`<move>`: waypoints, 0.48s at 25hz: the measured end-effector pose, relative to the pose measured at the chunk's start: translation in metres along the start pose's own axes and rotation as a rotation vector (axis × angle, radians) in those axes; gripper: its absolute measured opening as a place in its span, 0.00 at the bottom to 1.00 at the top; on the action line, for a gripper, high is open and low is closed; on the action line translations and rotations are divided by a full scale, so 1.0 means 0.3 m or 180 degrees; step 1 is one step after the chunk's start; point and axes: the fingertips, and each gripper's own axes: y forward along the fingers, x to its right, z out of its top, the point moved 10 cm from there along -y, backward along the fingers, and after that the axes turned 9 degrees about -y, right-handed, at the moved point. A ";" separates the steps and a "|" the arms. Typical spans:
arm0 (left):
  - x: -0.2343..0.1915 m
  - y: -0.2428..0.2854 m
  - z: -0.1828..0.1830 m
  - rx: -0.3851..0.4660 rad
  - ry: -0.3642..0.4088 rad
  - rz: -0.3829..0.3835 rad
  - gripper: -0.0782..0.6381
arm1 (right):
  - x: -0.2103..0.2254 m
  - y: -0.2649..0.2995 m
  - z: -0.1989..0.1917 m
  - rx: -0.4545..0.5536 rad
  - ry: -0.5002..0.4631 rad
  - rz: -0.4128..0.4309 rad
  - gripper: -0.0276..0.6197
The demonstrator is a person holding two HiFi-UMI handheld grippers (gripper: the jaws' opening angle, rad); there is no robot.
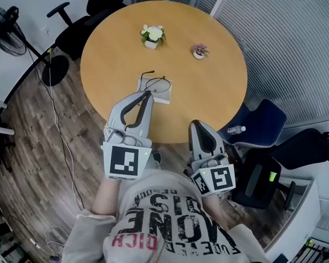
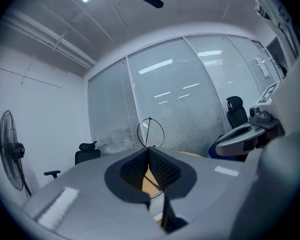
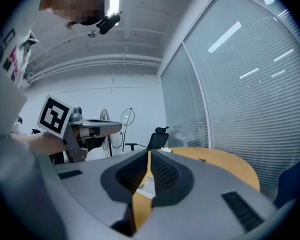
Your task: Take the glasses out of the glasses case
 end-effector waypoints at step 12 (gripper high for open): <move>-0.039 -0.138 -0.036 0.0206 -0.0463 0.0385 0.13 | 0.016 -0.025 0.068 0.0149 -0.0056 -0.0052 0.08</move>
